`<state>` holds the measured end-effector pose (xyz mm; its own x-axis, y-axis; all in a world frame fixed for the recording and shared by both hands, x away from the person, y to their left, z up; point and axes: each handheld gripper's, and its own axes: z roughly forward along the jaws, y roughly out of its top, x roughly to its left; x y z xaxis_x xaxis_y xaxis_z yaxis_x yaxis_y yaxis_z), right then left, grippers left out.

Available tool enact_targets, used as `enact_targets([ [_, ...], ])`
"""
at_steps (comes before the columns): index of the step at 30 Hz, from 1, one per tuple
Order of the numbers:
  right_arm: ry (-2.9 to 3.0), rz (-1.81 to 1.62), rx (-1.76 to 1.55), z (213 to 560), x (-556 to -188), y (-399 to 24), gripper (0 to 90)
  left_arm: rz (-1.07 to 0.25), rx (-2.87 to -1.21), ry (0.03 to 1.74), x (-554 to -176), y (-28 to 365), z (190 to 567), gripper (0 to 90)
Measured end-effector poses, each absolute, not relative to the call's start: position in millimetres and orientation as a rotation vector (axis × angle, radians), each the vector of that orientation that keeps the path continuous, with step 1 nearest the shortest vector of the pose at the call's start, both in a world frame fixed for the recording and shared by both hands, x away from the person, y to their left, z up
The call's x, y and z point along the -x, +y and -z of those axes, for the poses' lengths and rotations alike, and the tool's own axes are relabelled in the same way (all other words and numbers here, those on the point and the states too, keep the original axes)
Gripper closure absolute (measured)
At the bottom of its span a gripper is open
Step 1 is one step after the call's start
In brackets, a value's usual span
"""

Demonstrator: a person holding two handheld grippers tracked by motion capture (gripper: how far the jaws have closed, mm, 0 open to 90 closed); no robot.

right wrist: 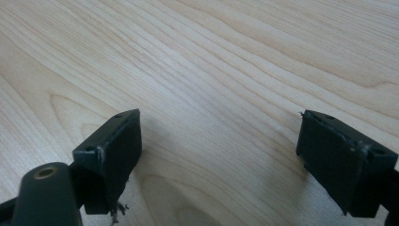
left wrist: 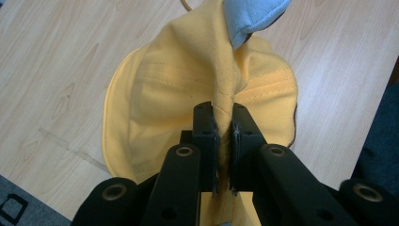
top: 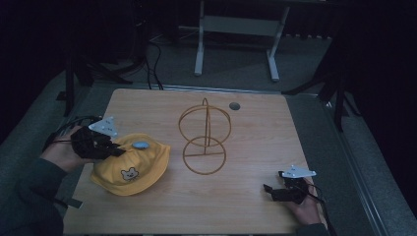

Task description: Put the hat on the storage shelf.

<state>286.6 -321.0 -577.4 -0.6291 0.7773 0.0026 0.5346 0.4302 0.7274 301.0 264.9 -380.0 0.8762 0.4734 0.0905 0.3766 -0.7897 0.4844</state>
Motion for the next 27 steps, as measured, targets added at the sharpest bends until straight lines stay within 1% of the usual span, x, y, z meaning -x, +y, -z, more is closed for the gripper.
enact_targets([
  [27,2.357,-1.015,-1.126,577.2,-286.5,-321.1,14.5,-0.313,-2.568,0.58,-308.8,263.5,357.6,83.7],
])
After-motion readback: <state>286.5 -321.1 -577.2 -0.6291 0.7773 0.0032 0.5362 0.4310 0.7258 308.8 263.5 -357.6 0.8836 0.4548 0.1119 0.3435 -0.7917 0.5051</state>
